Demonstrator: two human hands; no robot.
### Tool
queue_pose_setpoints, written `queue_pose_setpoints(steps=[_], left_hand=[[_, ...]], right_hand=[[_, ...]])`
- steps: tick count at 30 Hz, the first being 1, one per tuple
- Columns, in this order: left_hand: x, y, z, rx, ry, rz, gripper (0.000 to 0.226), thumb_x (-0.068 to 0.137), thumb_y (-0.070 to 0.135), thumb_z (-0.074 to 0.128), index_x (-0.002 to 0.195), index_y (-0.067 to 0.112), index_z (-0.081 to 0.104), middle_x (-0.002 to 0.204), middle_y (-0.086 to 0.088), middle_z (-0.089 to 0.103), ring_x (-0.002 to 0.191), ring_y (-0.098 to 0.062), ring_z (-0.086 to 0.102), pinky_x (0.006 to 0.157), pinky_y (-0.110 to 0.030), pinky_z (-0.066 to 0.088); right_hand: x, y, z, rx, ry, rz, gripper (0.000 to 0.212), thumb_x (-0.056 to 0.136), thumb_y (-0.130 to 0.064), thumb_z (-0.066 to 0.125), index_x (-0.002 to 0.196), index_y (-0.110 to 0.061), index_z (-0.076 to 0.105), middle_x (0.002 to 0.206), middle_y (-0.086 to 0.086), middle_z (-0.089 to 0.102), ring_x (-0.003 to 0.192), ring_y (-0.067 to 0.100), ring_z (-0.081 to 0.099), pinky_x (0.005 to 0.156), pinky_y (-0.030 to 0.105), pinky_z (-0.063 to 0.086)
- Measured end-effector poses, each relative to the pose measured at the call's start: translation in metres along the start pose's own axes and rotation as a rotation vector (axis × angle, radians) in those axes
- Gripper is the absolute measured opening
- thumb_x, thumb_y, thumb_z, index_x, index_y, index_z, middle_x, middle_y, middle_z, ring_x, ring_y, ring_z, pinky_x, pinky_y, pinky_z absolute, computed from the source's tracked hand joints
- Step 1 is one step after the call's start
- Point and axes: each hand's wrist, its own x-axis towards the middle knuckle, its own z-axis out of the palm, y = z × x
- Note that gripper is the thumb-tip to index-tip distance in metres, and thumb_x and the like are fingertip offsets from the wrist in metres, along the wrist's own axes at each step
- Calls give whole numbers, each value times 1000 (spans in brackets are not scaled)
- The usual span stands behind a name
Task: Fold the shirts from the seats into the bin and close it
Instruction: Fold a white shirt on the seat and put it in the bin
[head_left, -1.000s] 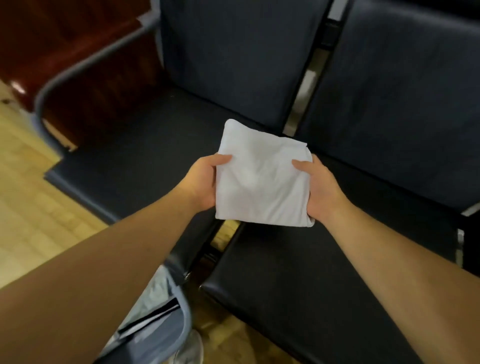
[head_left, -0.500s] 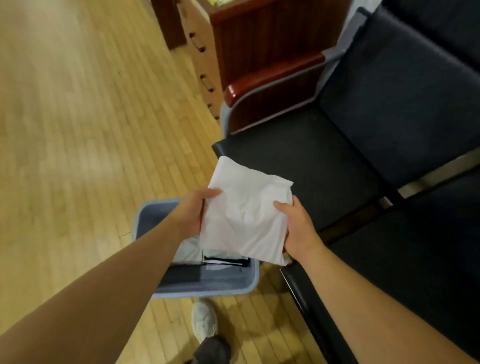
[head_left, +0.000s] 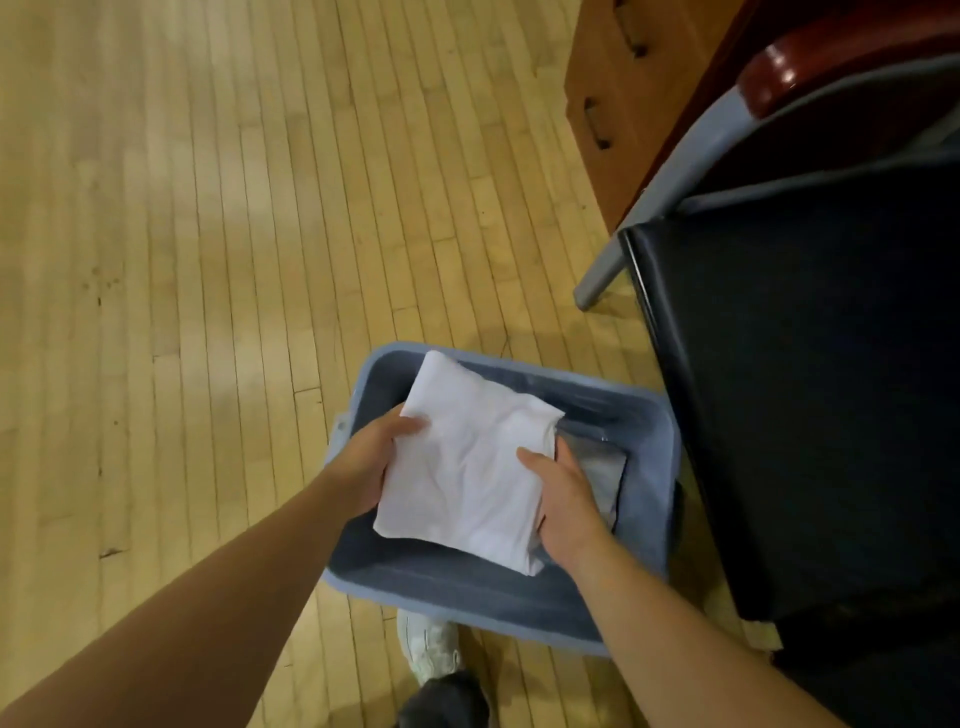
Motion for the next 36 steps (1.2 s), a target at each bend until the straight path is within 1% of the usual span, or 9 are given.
queue_pose_setpoints(steps=[7, 13, 17, 20, 23, 27, 30, 33, 36], left_hand=[[116, -55, -62, 37, 92, 3, 33, 96, 27, 53, 127, 26, 64, 120, -7, 71, 114, -33, 63, 102, -55, 47], [188, -97, -77, 40, 174, 76, 25, 100, 14, 49, 113, 30, 64, 119, 1, 67, 113, -24, 60, 98, -44, 47], [211, -113, -75, 346, 312, 92, 38, 105, 27, 45, 141, 18, 50, 140, -9, 55, 124, -33, 53, 106, -44, 42], [203, -113, -71, 677, 395, 102, 46, 106, 35, 42, 143, 7, 44, 142, -17, 52, 126, -37, 51, 96, -37, 41], [179, -109, -70, 761, 388, 86, 45, 104, 27, 46, 144, 7, 40, 136, -17, 55, 118, -37, 55, 90, -40, 44], [120, -113, -74, 638, 501, 136, 26, 99, 17, 47, 123, 11, 54, 107, -7, 63, 90, -27, 57, 72, -34, 44], [73, -127, -79, 638, 620, 147, 14, 94, 12, 48, 105, 10, 56, 90, -7, 60, 81, -28, 57, 61, -34, 42], [44, -150, -75, 598, 901, 93, 26, 92, 11, 51, 115, 0, 52, 113, -16, 52, 103, -35, 51, 84, -45, 44], [38, -173, -65, 163, 1060, -383, 60, 102, 38, 43, 144, -4, 32, 143, -27, 35, 130, -45, 39, 104, -51, 37]], right_hand=[[125, 72, 29, -228, 54, 5, 37, 95, -25, 63, 131, -31, 54, 125, 0, 64, 109, 23, 63, 98, 51, 52], [214, 115, 35, -435, 118, -92, 24, 92, -23, 66, 115, -22, 58, 112, 2, 67, 102, 25, 65, 96, 50, 53], [238, 134, 28, -538, 210, -19, 22, 92, -14, 62, 114, -14, 57, 110, 7, 67, 94, 28, 65, 86, 41, 56], [229, 135, 26, -735, 281, 6, 38, 92, -10, 56, 129, -1, 51, 122, 16, 64, 102, 34, 64, 77, 33, 51], [202, 112, 32, -1018, 312, -169, 36, 95, -6, 49, 129, 4, 44, 120, 23, 61, 94, 34, 62, 67, 32, 45], [172, 59, 39, -1372, 141, -603, 20, 96, -12, 50, 113, -2, 50, 120, 17, 51, 103, 33, 54, 77, 38, 44], [166, 21, 42, -1563, 174, -854, 30, 96, -17, 53, 121, -3, 51, 126, 19, 46, 114, 35, 47, 93, 43, 44], [179, -11, 40, -1746, 192, -692, 43, 100, -30, 50, 136, -6, 45, 136, 21, 45, 126, 39, 42, 106, 46, 35], [192, -29, 30, -1884, 123, -470, 39, 105, -35, 38, 132, -9, 46, 129, 20, 55, 119, 40, 50, 99, 49, 41]])
